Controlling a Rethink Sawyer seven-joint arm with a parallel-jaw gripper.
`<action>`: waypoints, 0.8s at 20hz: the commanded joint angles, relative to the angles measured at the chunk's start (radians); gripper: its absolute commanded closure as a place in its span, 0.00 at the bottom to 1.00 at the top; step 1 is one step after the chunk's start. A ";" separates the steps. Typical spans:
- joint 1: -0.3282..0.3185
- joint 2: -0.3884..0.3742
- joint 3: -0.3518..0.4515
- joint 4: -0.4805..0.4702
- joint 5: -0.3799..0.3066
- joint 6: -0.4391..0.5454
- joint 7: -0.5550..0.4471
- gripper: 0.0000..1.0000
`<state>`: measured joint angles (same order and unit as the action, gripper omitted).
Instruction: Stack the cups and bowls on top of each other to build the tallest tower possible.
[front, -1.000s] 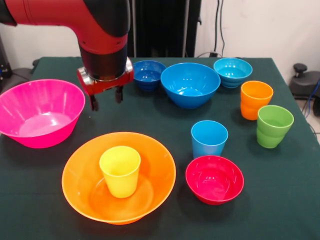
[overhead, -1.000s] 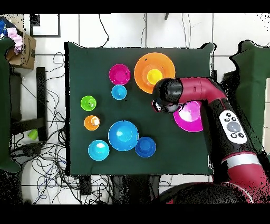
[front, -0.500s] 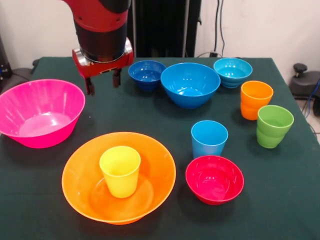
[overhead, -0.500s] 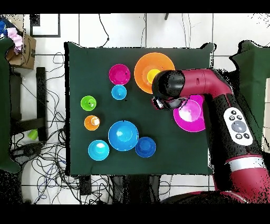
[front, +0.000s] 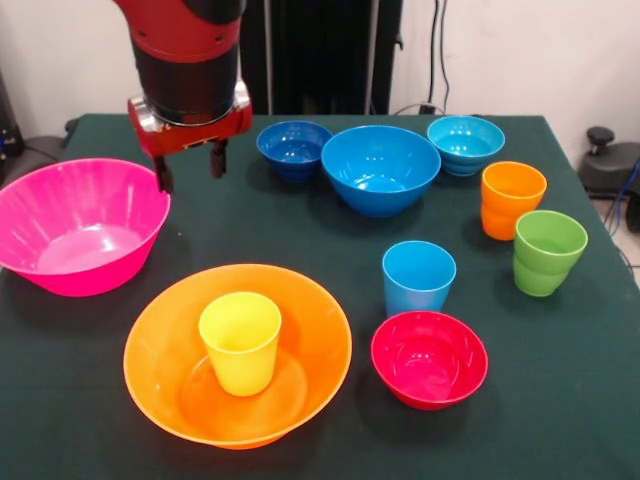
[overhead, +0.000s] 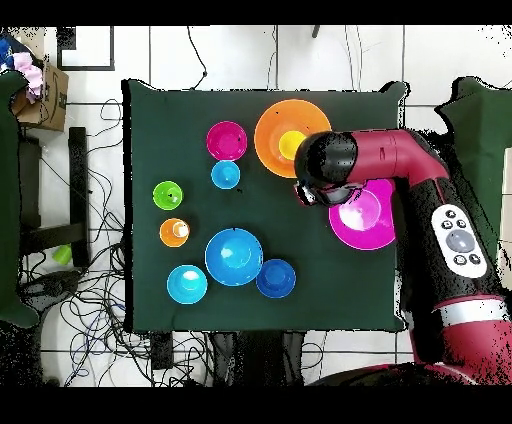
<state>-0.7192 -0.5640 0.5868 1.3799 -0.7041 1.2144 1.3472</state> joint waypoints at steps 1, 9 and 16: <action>-0.029 0.102 0.027 -0.032 -0.133 -0.106 -0.370 0.00; -0.041 0.113 0.031 -0.020 -0.167 -0.119 -0.373 0.00; -0.019 0.182 0.037 -0.039 -0.186 -0.188 -0.305 0.00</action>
<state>-0.7725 -0.4775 0.5878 1.3781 -0.8107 1.1259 1.3086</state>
